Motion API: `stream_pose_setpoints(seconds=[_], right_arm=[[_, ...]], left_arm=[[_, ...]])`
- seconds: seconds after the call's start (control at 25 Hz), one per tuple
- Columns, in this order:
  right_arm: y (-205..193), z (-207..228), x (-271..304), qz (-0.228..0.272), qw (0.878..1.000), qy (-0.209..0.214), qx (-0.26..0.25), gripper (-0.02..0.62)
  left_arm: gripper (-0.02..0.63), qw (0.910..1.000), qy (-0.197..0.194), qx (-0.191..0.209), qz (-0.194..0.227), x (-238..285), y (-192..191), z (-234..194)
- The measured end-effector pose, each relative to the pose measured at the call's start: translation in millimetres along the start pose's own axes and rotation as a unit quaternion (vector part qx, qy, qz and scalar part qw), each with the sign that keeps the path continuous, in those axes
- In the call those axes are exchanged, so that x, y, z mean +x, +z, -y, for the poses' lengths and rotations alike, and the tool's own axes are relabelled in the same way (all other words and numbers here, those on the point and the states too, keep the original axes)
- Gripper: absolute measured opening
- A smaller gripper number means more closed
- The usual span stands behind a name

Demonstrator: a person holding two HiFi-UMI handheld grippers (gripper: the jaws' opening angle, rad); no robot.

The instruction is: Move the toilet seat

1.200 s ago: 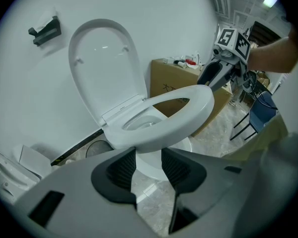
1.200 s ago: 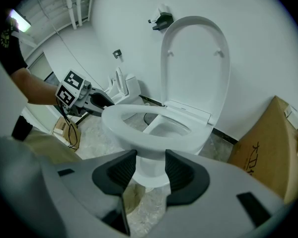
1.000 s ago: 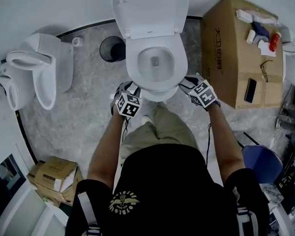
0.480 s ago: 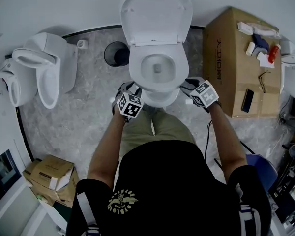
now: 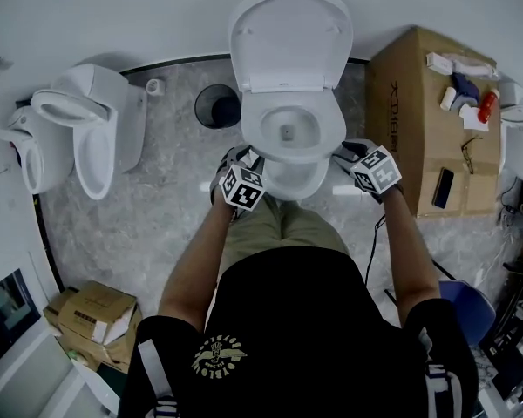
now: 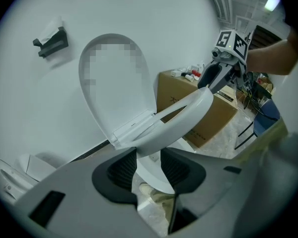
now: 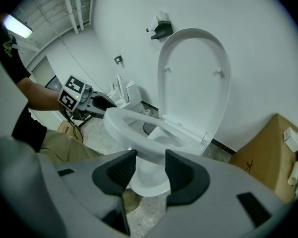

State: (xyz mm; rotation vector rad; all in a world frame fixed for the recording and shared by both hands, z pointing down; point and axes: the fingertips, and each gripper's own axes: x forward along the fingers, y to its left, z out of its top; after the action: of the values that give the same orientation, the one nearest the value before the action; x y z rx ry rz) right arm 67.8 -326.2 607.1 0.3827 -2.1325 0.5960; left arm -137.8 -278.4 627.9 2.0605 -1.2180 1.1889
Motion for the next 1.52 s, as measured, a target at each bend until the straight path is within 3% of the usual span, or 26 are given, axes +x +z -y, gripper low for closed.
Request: stream_pose_setpoints(seconds=[0.72, 1.52], right_arm=[[83.2, 39.0, -22.8, 0.055, 0.998, -0.026, 0.032, 0.112], [136.6, 69.9, -28.9, 0.096, 0.990, -0.104, 0.025, 0.050]], left_arm=[[0.161, 0.9998, 0.004, -0.008, 0.018, -1.5, 73.5, -61.2], [0.161, 0.9989, 0.012, 0.012, 0.043, 4.5, 122.5, -103.6]])
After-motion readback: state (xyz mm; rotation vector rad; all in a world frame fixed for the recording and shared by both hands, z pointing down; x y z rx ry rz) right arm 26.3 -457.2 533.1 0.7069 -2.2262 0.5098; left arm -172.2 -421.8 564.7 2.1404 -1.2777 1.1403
